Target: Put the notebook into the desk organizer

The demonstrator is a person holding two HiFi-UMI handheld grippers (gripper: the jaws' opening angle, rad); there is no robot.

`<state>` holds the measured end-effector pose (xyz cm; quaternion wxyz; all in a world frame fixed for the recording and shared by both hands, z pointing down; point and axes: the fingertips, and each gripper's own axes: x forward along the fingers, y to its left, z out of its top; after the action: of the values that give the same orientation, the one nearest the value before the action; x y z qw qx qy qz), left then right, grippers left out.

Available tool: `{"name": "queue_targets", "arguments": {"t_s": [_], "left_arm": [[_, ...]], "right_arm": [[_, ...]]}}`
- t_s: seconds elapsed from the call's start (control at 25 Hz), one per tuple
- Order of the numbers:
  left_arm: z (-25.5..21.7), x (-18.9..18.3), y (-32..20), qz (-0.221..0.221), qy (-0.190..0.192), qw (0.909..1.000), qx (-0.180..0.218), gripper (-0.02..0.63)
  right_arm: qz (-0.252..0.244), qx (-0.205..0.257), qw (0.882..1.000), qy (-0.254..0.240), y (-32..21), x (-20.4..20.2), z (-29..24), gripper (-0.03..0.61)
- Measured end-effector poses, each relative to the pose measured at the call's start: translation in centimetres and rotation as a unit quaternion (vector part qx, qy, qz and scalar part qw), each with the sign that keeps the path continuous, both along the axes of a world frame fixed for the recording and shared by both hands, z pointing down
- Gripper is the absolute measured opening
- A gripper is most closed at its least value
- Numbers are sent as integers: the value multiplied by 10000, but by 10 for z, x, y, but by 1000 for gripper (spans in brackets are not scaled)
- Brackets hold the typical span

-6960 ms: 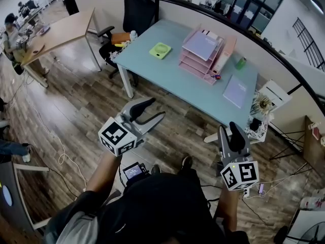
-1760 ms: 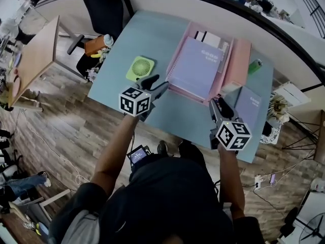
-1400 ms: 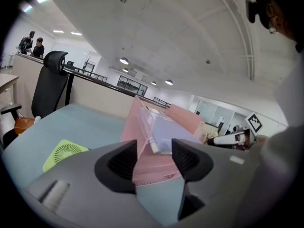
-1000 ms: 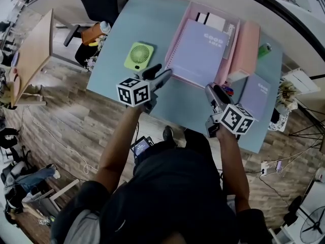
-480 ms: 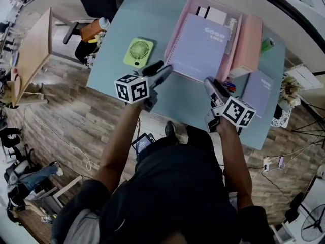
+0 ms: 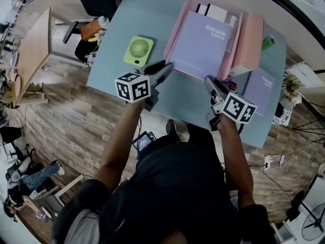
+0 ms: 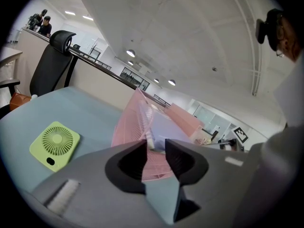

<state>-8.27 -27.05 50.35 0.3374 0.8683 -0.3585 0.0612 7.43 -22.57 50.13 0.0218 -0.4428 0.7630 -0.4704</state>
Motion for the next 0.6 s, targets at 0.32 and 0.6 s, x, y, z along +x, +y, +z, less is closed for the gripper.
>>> {"name": "queue_targets", "arguments": {"t_s": [0.32,0.6], "left_arm": [[-6,-3,1,-64,-439,9986,295,160],[-13,-2,6,-45,-939,9928,741,147]], "right_arm": [[-74,250,9971,717,0,1,-15,84],[-215,652,9870,1456,3,-2,-25,83]]}}
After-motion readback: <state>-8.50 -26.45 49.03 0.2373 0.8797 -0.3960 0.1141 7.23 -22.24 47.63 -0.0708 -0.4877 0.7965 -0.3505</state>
